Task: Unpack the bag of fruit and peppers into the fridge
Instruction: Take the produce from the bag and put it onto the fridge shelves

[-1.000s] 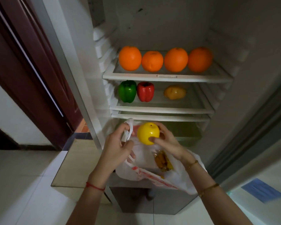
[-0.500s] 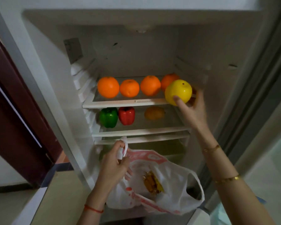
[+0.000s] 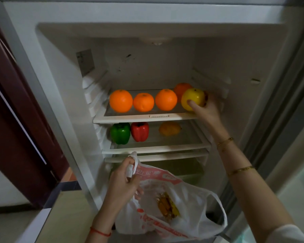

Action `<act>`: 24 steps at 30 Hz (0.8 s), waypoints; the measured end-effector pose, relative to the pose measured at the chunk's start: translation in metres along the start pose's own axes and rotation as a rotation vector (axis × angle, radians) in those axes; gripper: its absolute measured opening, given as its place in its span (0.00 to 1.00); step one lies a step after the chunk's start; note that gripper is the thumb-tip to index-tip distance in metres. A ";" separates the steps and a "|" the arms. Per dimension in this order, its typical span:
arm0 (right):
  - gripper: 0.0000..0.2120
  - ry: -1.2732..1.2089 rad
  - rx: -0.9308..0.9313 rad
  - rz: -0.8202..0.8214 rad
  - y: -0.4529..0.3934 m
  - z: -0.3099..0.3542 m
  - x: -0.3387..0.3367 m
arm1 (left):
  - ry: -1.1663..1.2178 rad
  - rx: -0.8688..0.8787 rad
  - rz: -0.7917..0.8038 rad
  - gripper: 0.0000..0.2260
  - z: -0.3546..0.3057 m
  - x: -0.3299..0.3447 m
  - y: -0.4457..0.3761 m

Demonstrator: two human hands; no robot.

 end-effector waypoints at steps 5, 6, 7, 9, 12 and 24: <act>0.28 0.048 0.013 0.029 -0.009 -0.002 0.005 | 0.007 0.003 -0.002 0.14 -0.001 -0.002 0.001; 0.29 0.054 0.010 0.030 -0.010 -0.002 0.005 | 0.008 0.004 -0.001 0.14 -0.002 -0.002 0.001; 0.30 0.066 0.009 0.031 -0.009 -0.003 0.005 | 0.009 0.005 0.001 0.13 -0.001 -0.002 0.001; 0.30 0.071 0.008 0.039 -0.007 -0.003 0.004 | 0.012 0.001 0.002 0.13 -0.001 -0.003 0.002; 0.26 0.039 -0.018 0.044 -0.002 -0.006 0.001 | 0.034 -0.005 0.005 0.12 0.001 -0.003 0.002; 0.22 0.081 -0.071 -0.085 0.037 0.014 -0.023 | 0.040 0.020 -0.001 0.12 0.003 0.001 0.016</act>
Point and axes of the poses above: each hand's wrist, its own y-axis away from the middle knuckle, its own x-axis out of the palm, z = x × y, the point moved 1 cm from there along -y, towards the middle knuckle, and after that the axes turned 14 degrees about -x, right-handed, at the moved point
